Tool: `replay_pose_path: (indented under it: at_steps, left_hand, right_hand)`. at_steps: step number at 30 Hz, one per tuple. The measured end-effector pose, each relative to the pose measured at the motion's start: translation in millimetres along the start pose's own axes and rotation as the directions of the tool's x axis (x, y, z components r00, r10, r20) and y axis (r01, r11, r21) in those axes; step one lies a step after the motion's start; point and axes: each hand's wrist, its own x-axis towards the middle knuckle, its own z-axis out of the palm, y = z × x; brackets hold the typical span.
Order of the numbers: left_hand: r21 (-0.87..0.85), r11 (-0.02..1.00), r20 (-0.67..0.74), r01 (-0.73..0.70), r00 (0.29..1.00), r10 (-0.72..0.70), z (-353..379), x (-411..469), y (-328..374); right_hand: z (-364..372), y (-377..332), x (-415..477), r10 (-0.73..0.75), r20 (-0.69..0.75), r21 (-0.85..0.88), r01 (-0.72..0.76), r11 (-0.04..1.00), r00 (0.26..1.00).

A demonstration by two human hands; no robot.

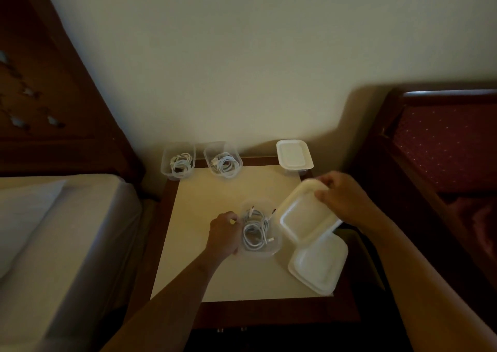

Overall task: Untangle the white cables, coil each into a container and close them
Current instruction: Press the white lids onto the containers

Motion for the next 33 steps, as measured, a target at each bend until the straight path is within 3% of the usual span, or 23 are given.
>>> replay_pose_path:
  at_steps: [2, 3, 5, 7, 9, 12, 16, 27, 30, 33]
  left_hand:
    - [-0.038, 0.999, 0.012, 0.034, 0.999, -0.034, -1, -1, 1]
    - [-0.066, 0.996, 0.018, 0.056, 0.998, -0.055, -2, -1, 1]
    - [-0.115, 0.990, 0.026, 0.080, 0.997, -0.078, -3, -3, 2]
    - [-0.136, 0.987, 0.018, 0.089, 0.996, -0.087, -4, -4, 4]
    - [-0.157, 0.982, 0.010, 0.106, 0.994, -0.106, -6, -4, 7]
    - [-0.166, 0.982, 0.025, 0.090, 0.996, -0.087, -7, -5, 9]
    - [-0.145, 0.986, 0.060, 0.081, 0.996, -0.073, -6, -2, 5]
    - [-0.194, 0.971, 0.101, 0.136, 0.988, -0.119, -4, -3, 5]
    - [-0.083, 0.996, 0.057, 0.042, 0.998, -0.037, -1, -2, 7]
    - [-0.049, 0.998, -0.005, 0.025, 1.000, -0.025, 2, 3, 2]
  right_hand:
    - [13, -23, -12, -0.105, -0.133, -0.089, 0.094, 0.992, 0.986]
    - [26, -30, -20, -0.204, -0.131, -0.264, 0.165, 0.950, 0.970]
    - [63, -31, -41, -0.406, -0.037, -0.530, 0.327, 0.782, 0.913]
    - [99, -17, -61, -0.472, 0.093, -0.599, 0.428, 0.677, 0.877]
    - [121, -4, -77, -0.440, 0.217, -0.623, 0.471, 0.625, 0.871]
    - [134, 16, -79, -0.429, 0.225, -0.637, 0.465, 0.614, 0.875]
    - [153, 33, -68, -0.384, 0.388, -0.588, 0.546, 0.597, 0.838]
    - [160, 39, -57, -0.334, 0.483, -0.593, 0.584, 0.555, 0.809]
    - [156, 36, -54, -0.329, 0.406, -0.575, 0.518, 0.633, 0.853]
    - [157, 29, -46, -0.468, 0.227, -0.573, 0.505, 0.645, 0.854]
